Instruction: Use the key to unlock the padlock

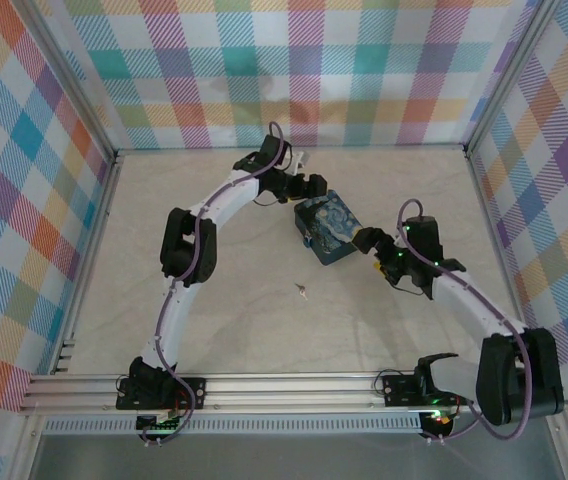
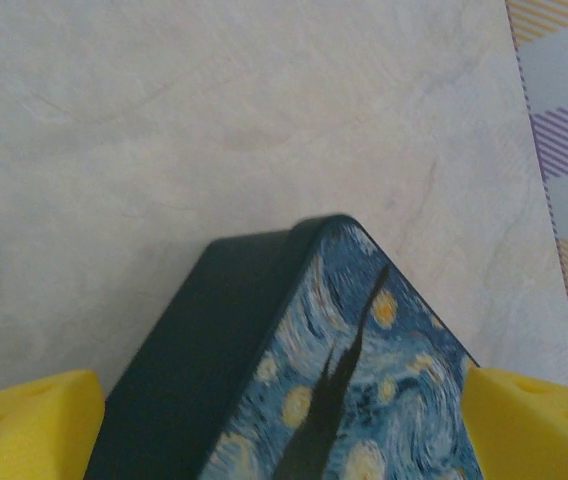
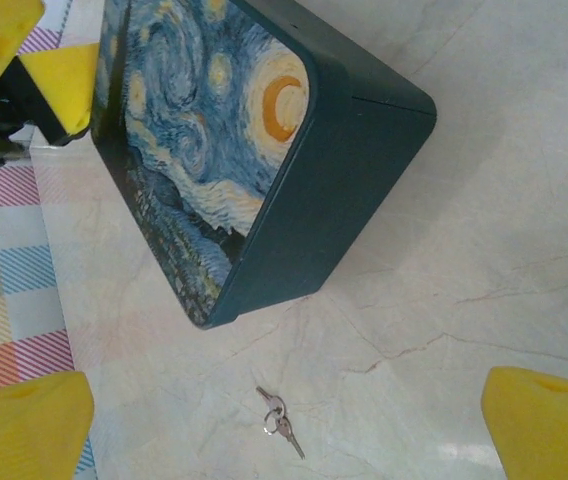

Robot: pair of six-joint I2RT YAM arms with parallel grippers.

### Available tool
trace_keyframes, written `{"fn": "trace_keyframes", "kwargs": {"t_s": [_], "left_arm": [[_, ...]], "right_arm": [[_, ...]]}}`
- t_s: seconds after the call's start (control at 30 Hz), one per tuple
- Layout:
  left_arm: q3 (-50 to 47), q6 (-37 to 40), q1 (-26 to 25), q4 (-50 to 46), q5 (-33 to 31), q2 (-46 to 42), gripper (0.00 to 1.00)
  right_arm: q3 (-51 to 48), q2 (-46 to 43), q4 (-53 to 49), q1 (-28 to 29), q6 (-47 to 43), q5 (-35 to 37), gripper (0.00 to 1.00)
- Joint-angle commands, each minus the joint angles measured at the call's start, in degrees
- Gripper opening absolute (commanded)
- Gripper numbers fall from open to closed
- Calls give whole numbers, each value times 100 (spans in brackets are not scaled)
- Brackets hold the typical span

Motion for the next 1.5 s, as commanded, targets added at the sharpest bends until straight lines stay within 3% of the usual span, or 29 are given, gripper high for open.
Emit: {"fn": "trace_keyframes", "kwargs": {"t_s": [0.0,0.37,0.63,1.1,1.47], "left_arm": [[-90,255,-115,-240,361,-212,89],[-2109,-111,-226,911,544,-1457,83],[-3878,-397,-238,1913,227,-2620,80],[-6126,-607,17,2539,-993,-4299,79],[-6466,-639,279,2523,-1115,-4566,85]], "right_arm": [[198,435,468,41,153,-177,97],[913,1584,711,53,46,-311,87],[1547,2334,578,128,-243,-650,74],[2948,3640,226,874,-593,-847,73],[3208,3624,-124,1012,-762,-509,81]]}}
